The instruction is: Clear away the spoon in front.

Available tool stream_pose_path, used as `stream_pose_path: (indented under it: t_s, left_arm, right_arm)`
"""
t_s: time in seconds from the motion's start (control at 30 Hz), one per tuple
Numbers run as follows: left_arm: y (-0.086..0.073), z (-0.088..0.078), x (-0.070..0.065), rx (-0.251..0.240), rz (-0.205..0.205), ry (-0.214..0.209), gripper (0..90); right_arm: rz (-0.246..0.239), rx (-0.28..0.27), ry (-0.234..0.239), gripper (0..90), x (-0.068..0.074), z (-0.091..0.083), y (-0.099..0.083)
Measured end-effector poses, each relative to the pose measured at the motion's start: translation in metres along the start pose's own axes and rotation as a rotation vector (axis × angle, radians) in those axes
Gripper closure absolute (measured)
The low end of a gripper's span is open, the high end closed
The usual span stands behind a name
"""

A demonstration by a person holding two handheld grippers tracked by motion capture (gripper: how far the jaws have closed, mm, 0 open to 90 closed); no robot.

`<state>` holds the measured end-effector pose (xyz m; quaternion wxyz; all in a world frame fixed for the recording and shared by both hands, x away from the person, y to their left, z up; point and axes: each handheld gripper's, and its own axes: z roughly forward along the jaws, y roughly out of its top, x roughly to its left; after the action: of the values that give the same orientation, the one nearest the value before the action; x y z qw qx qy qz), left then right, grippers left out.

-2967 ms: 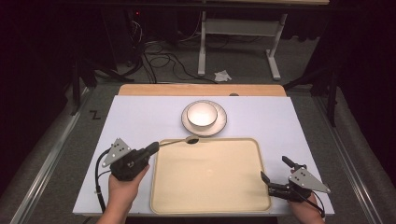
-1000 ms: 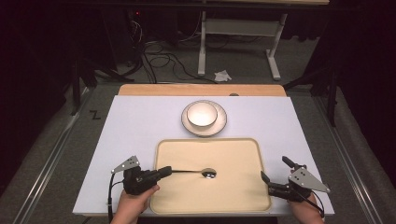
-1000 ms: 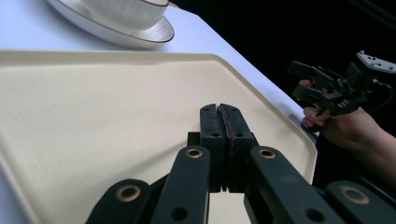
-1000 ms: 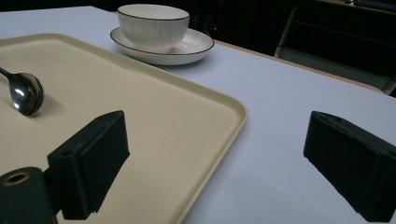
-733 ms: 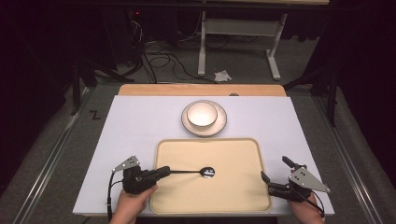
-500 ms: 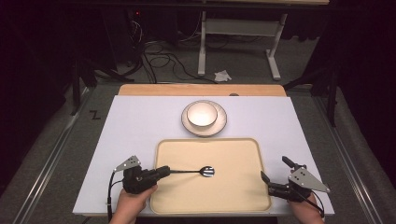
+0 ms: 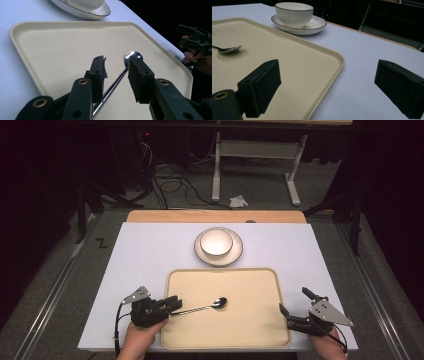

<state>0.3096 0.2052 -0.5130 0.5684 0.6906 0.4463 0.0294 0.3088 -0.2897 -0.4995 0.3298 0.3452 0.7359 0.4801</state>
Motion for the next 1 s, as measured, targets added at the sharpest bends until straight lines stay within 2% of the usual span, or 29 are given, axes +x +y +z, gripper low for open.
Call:
stream_pose_path:
  t_s: [0.27,0.47,0.57,0.63,0.77,0.83,1.0]
  left_arm:
    - [0.001,-0.001,-0.001,-0.003,0.011,0.009,63.8]
    - [0.002,-0.001,-0.005,0.006,0.059,0.043,63.5]
    - [0.002,-0.001,-0.008,0.014,0.088,0.072,63.7]
    - [0.002,0.0,-0.01,0.02,0.116,0.106,63.3]
    - [0.002,0.003,-0.019,0.057,0.224,0.214,61.0]
    - [0.002,0.005,-0.022,0.084,0.263,0.228,63.6]
    - [0.002,0.008,-0.025,0.124,0.266,0.243,71.3]
  right_arm:
    - [0.0,0.0,0.0,7.4,0.0,0.0,0.0]
    - [-0.001,0.002,0.0,7.5,0.0,0.0,0.0]
    - [-0.002,0.001,-0.001,7.5,0.0,0.0,0.0]
    - [0.001,0.001,-0.001,7.5,0.0,0.0,0.0]
    - [0.002,0.001,0.0,7.5,0.0,0.0,0.0]
    - [-0.001,0.0,0.001,7.5,0.0,0.0,0.0]
    - [0.0,0.001,0.002,7.5,0.0,0.0,0.0]
